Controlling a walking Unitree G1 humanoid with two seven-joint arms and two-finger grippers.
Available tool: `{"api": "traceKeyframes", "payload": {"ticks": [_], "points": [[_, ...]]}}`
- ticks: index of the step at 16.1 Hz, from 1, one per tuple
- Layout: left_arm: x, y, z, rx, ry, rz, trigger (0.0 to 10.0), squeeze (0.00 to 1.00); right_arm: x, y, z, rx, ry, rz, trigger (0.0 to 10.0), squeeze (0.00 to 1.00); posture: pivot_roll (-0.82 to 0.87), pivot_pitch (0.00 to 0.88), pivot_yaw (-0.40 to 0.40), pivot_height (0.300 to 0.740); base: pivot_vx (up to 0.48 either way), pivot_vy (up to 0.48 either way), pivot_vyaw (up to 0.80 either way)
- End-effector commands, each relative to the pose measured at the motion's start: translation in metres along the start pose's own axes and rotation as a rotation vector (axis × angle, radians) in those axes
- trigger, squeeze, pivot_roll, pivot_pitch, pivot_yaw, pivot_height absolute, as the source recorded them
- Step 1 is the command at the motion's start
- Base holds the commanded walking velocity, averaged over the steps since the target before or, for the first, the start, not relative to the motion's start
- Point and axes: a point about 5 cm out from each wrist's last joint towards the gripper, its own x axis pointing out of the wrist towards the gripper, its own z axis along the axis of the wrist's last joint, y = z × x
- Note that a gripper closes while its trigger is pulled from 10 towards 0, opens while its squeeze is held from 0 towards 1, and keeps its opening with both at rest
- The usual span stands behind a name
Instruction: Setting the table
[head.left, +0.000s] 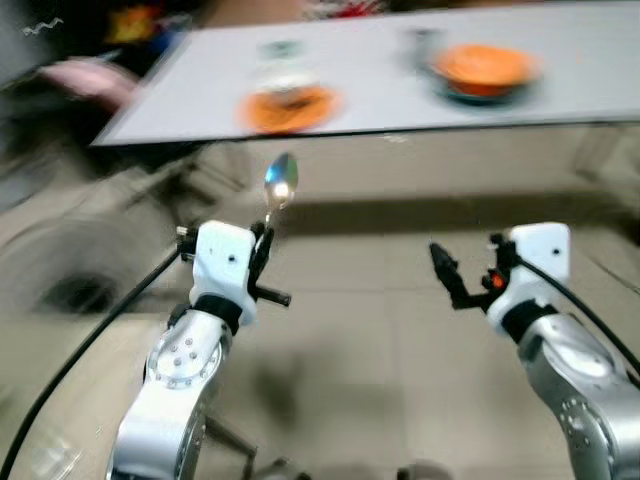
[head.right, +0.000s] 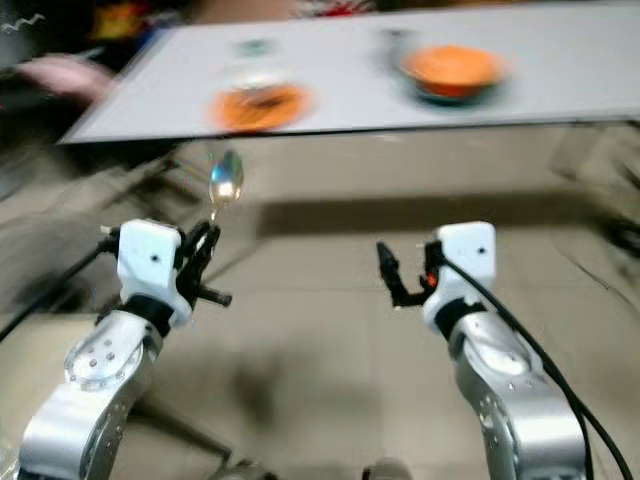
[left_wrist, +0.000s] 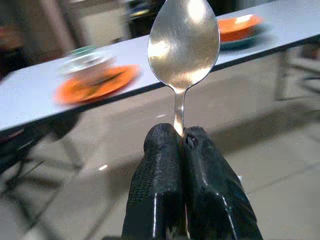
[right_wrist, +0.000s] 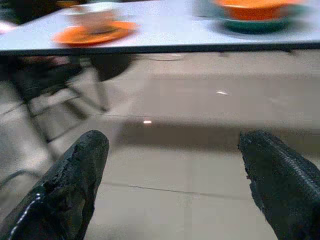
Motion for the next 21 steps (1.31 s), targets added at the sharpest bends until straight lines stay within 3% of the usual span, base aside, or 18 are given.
{"api": "traceKeyframes", "payload": {"ticks": [1,4,12,21], "points": [[0.0,-0.004,0.004,-0.006,-0.023,-0.021,10.0,0.0,-0.001,-0.002,0.003,-0.007,-0.007,-0.009,10.0,0.0,-0.15,0.077,0.115,0.74,0.368,0.0,-0.73],[0.0,-0.002,0.001,-0.02,-0.015,-0.011,10.0,0.0,0.0,-0.002,0.008,-0.024,-0.021,0.007,10.0,0.0,-0.15,0.072,0.116,0.74,0.385,0.0,-0.63],[0.002,0.007,0.004,-0.035,-0.022,0.031,10.0,0.0,0.006,0.008,0.021,-0.056,-0.062,0.111,10.0,0.0,-0.15,0.059,0.099,0.74,0.423,0.0,0.0],[0.002,0.002,0.002,-0.029,-0.015,-0.007,10.0,0.0,0.006,0.012,0.023,-0.082,-0.069,0.138,10.0,0.0,-0.15,0.046,0.106,0.74,0.454,0.0,0.0]]}}
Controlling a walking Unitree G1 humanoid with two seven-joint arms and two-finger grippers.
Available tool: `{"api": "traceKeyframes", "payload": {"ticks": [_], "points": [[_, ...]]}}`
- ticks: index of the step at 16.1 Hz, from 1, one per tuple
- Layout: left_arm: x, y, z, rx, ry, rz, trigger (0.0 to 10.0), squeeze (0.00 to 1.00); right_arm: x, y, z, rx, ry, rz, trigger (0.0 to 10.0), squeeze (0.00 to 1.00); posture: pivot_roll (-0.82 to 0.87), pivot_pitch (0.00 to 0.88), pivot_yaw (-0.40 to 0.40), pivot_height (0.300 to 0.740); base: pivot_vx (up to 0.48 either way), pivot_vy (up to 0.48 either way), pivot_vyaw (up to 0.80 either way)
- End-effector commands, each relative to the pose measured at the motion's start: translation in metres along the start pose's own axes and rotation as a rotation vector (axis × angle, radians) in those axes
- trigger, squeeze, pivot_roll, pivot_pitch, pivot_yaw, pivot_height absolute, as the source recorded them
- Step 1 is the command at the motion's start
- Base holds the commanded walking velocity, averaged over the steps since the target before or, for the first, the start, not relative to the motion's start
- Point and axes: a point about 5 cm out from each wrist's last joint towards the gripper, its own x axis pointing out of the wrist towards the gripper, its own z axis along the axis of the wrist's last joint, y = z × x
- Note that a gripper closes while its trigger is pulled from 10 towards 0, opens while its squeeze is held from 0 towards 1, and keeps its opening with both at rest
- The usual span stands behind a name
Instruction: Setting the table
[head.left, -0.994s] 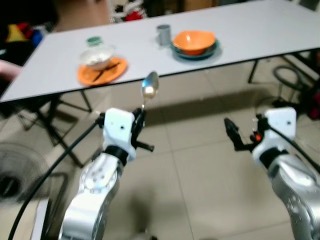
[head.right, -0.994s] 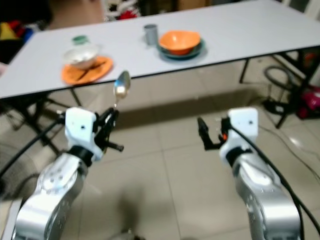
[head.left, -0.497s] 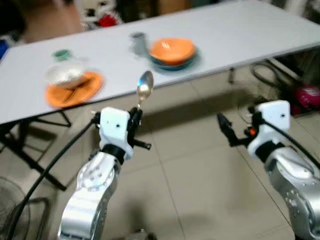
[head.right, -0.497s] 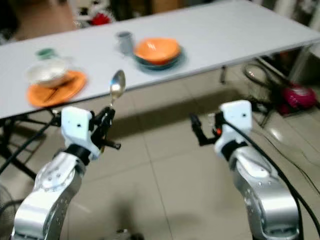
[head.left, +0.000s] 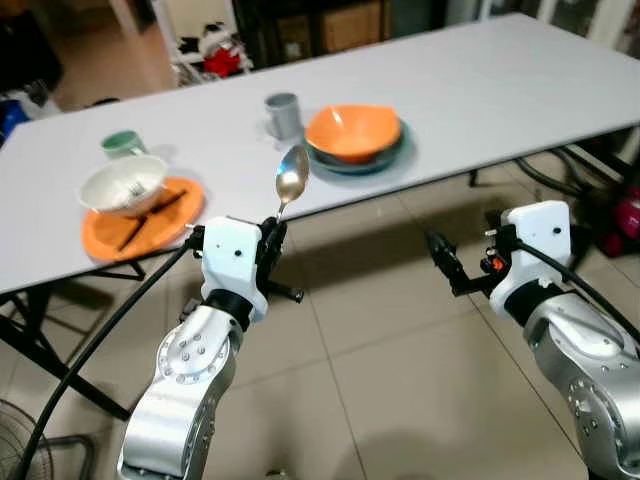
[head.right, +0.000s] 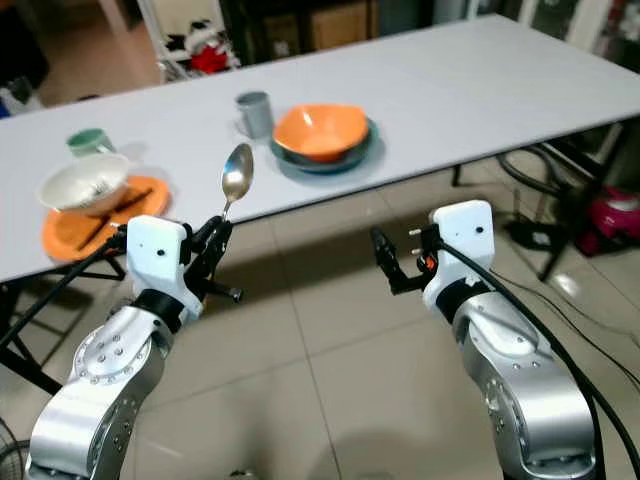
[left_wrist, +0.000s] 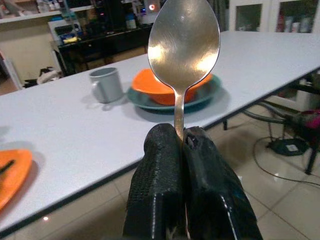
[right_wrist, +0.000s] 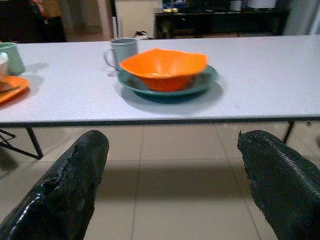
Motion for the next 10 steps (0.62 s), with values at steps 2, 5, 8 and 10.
{"api": "traceKeyframes", "payload": {"ticks": [2,5,8,10], "points": [[-0.0015,0.0041,0.0016,0.025,-0.002,0.004,10.0,0.0,0.0009,0.0067,0.0013,0.011,-0.005,0.026,10.0,0.0,-0.15,0.046,0.108,0.74,0.456,0.0,-0.4],[-0.0005,0.003,0.0014,0.031,0.0,-0.007,10.0,0.0,0.0013,0.0051,0.001,0.012,-0.001,0.023,10.0,0.0,-0.15,0.044,0.11,0.74,0.454,0.0,-0.8],[0.0008,0.0035,0.0022,0.035,-0.001,-0.014,10.0,0.0,0.0016,0.0033,0.0011,0.003,-0.003,0.017,10.0,0.0,-0.15,0.044,0.114,0.74,0.454,0.0,-0.27],[0.0019,0.0015,0.0021,0.038,0.0,-0.029,10.0,0.0,0.0016,0.0033,0.0019,0.001,-0.009,0.018,10.0,0.0,-0.15,0.044,0.116,0.74,0.454,0.0,0.0]]}}
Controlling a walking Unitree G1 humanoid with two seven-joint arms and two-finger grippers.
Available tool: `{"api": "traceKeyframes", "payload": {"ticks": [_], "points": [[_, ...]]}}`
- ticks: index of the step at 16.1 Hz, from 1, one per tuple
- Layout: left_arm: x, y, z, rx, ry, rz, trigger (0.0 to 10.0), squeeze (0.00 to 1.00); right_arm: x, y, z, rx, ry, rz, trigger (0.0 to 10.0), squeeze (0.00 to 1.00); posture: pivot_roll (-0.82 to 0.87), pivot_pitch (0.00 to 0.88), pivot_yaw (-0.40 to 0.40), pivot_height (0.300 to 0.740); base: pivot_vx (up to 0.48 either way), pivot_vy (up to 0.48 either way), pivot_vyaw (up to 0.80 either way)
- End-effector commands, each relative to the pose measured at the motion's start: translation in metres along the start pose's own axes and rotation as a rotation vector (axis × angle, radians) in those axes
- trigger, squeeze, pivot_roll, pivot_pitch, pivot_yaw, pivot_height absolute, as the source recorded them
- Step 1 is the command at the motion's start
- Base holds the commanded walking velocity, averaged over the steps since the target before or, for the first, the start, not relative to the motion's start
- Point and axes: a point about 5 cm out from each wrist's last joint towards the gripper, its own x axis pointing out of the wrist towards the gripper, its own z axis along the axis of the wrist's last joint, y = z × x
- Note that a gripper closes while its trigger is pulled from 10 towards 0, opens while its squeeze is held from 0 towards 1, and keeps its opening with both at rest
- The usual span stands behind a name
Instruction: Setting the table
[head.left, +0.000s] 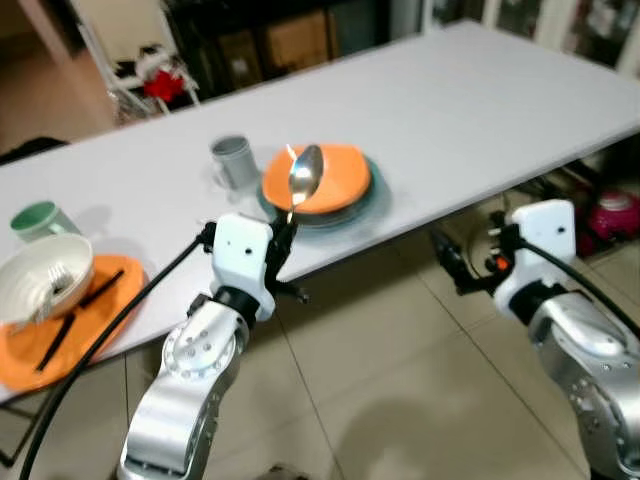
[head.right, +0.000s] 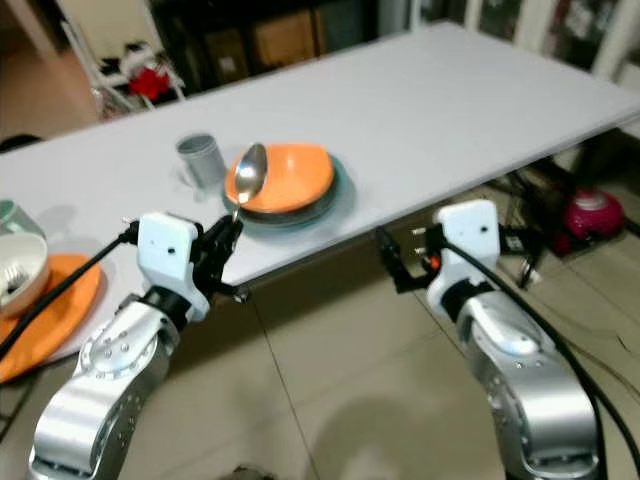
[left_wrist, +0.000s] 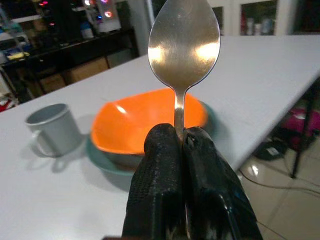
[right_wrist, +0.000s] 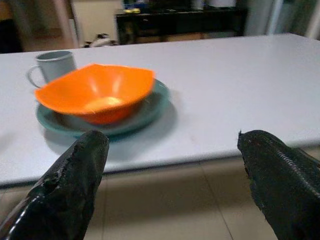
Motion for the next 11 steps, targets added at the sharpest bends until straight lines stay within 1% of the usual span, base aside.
{"api": "traceKeyframes", "payload": {"ticks": [1,5,8,9,10,11], "points": [[-0.0018,0.0066,-0.0006,0.018,0.004,0.019,10.0,0.0,0.0012,0.0064,0.0027,0.003,-0.016,0.03,10.0,0.0,-0.15,0.046,0.117,0.74,0.454,0.0,0.0],[-0.0003,0.0036,-0.002,0.018,0.014,-0.005,10.0,0.0,-0.0001,0.0059,0.0034,-0.015,-0.013,0.045,10.0,0.0,-0.15,0.048,0.119,0.74,0.453,0.0,0.0],[0.0001,0.004,-0.0033,0.019,0.029,-0.011,10.0,0.0,-0.0004,0.0065,0.0046,-0.051,-0.001,0.112,10.0,0.0,-0.15,0.046,0.109,0.74,0.436,0.0,0.0],[0.0006,0.0075,-0.0039,0.008,0.043,0.006,10.0,0.0,-0.0009,0.0076,0.0054,-0.055,0.004,0.155,10.0,0.0,-0.15,0.045,0.108,0.74,0.349,0.0,0.0],[0.0016,0.0097,-0.0041,0.008,0.059,0.007,10.0,0.0,-0.0013,0.0083,0.0065,-0.056,0.01,0.191,10.0,0.0,-0.15,0.045,0.103,0.74,0.0,0.0,0.0],[0.0029,0.0103,-0.0037,0.025,0.073,-0.017,10.0,0.0,-0.0018,0.0093,0.0077,-0.059,0.017,0.231,10.0,0.0,-0.15,0.043,0.1,0.74,0.0,0.0,0.0]]}}
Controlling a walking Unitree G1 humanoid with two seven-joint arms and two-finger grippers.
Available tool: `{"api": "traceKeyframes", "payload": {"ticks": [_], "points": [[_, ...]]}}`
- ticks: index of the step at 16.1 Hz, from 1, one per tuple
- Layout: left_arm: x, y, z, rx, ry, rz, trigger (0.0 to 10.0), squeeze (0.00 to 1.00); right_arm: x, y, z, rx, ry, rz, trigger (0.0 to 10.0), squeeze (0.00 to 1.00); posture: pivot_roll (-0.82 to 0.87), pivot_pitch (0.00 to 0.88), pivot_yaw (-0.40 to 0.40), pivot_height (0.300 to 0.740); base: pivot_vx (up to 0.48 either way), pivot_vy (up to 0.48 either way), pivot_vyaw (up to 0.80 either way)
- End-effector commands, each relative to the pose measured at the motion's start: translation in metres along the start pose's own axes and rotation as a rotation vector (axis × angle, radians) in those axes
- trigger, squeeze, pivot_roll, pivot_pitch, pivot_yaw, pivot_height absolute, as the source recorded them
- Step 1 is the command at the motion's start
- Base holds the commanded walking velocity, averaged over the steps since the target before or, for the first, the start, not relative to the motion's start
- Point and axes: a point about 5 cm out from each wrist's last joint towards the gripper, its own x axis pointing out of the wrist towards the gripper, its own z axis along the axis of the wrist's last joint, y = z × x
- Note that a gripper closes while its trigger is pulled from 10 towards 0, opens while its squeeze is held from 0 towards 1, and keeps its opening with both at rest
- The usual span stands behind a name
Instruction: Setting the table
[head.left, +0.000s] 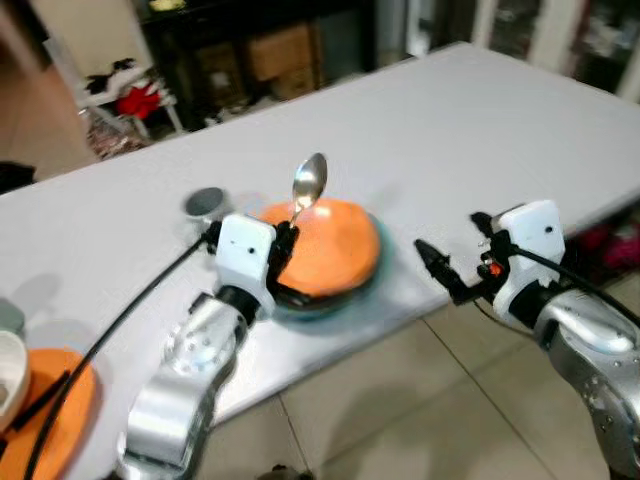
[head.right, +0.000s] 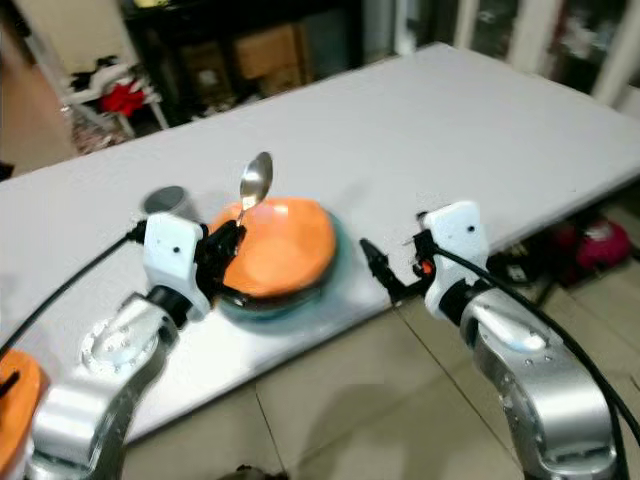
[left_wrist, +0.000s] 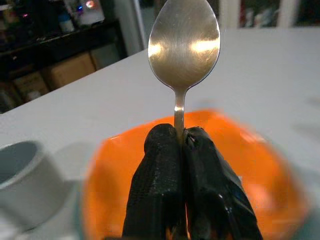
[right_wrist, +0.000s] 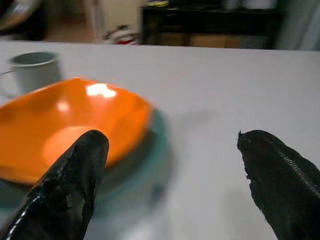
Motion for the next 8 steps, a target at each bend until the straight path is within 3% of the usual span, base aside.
{"api": "traceKeyframes", "payload": {"ticks": [1,3,8], "points": [[0.003,0.005,0.0,0.047,0.038,-0.026,10.0,0.0,0.001,0.006,0.005,-0.012,0.002,0.089,10.0,0.0,-0.14,0.045,0.096,0.74,0.0,0.0,0.0],[0.011,0.008,0.002,0.108,0.117,-0.095,10.0,0.0,-0.001,0.01,0.005,-0.065,0.044,0.19,10.0,0.0,-0.15,0.046,0.093,0.74,0.0,0.0,0.0],[0.033,0.017,0.014,0.202,0.269,-0.223,10.0,0.0,-0.008,0.008,0.009,-0.096,0.1,0.323,10.0,0.0,-0.15,0.046,0.098,0.74,0.0,0.0,0.0]]}}
